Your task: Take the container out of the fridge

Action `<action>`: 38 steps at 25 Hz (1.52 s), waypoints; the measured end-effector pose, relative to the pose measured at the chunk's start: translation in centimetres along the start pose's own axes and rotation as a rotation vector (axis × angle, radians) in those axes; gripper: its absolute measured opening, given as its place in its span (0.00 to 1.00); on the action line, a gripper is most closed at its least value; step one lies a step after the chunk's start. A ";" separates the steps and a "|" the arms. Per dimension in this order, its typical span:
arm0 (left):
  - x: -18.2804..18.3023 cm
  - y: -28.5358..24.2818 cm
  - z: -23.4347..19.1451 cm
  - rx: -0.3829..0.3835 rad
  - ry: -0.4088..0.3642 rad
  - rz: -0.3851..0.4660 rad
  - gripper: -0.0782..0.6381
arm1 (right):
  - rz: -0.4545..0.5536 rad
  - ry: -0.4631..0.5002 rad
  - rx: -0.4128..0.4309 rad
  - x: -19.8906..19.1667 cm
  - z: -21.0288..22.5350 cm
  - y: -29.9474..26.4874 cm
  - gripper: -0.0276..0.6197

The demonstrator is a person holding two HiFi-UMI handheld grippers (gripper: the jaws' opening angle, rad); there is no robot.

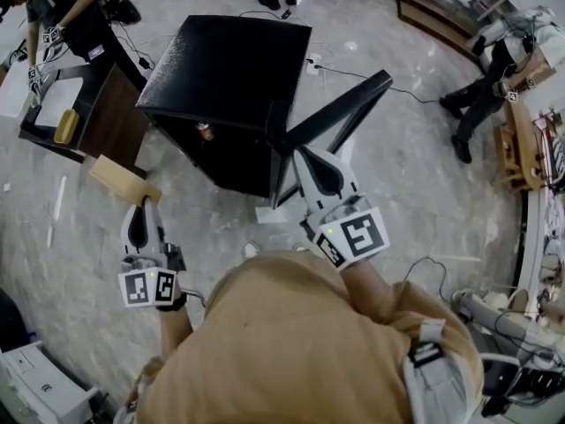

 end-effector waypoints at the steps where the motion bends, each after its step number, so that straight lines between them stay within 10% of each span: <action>1: 0.1 0.1 -0.1 0.004 -0.002 0.000 0.13 | 0.003 0.000 -0.006 0.2 0.2 0.0 0.05; 38: 0.3 0.8 -0.9 0.051 -0.034 0.009 0.13 | 0.022 0.060 -0.035 1.3 1.7 0.1 0.05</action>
Point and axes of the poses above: the fingertips, and each gripper's own axes: y backward along the fingers, z to its right, x out of its top, the point moved 3 cm from there along y, backward along the fingers, and after that the axes turned 13 degrees about -y, right-handed, at the moved point
